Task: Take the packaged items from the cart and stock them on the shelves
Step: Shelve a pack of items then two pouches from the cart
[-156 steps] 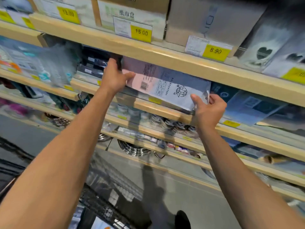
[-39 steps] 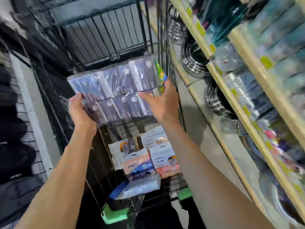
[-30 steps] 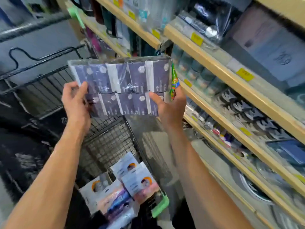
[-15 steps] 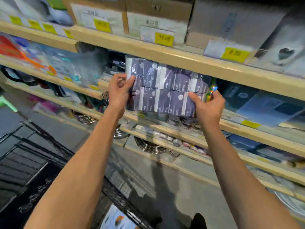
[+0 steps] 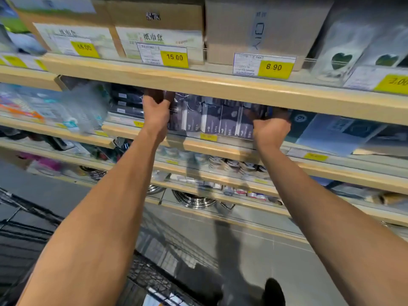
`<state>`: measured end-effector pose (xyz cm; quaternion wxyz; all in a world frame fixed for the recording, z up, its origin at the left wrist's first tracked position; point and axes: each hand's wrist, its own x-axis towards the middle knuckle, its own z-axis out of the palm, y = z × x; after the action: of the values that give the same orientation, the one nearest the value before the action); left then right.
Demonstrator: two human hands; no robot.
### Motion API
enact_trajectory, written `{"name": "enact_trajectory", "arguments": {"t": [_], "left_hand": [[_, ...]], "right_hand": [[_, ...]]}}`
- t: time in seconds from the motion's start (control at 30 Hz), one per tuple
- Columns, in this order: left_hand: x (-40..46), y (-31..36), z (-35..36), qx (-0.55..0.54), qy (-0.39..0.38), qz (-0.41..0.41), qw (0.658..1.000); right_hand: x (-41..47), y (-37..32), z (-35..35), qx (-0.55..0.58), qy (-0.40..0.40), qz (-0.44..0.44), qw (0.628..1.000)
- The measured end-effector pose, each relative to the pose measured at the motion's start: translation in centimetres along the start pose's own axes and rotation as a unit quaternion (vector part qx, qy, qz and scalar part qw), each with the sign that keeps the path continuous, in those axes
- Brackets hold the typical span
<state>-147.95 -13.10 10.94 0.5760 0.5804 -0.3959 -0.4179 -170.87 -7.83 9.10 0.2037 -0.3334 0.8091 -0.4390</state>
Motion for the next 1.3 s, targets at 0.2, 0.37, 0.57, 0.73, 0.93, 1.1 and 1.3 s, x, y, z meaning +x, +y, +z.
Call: {"name": "enact_trajectory", "arguments": {"t": [0.2,0.37,0.57,0.73,0.93,1.1,1.3], "left_hand": [[2.9,-0.9,-0.1,0.042,-0.037,-0.022,0.998],[2.5,-0.8,0.0,0.047,-0.057,0.009,0.997],[1.7,-0.3,-1.0,0.026,-0.034,0.033,0.999],[0.5,-0.5,-4.2,0.004,0.007,0.076,0.997],[-3.8,-4.0,-10.6,-0.008,0.001,0.029,1.0],[-9.8,-7.1,-17.7,-0.002,0.077,-0.034,0.996],[-20.8,-12.3,-27.9,-0.012,0.191,-0.125,0.973]], "right_hand": [[-0.6,0.2,0.1,-0.156,0.041,-0.066,0.985],[-1.4,1.2,-0.1,-0.191,0.037,-0.125,0.973],[-3.2,1.3,-0.3,-0.109,0.088,-0.109,0.984],[-5.4,2.3,1.4,0.029,0.084,-0.216,0.972],[-12.0,2.2,5.9,0.078,-0.041,-0.306,0.948],[-20.9,2.9,9.3,0.095,-0.2,-0.353,0.909],[-31.5,7.7,11.6,0.0,-0.41,-0.313,0.857]]}}
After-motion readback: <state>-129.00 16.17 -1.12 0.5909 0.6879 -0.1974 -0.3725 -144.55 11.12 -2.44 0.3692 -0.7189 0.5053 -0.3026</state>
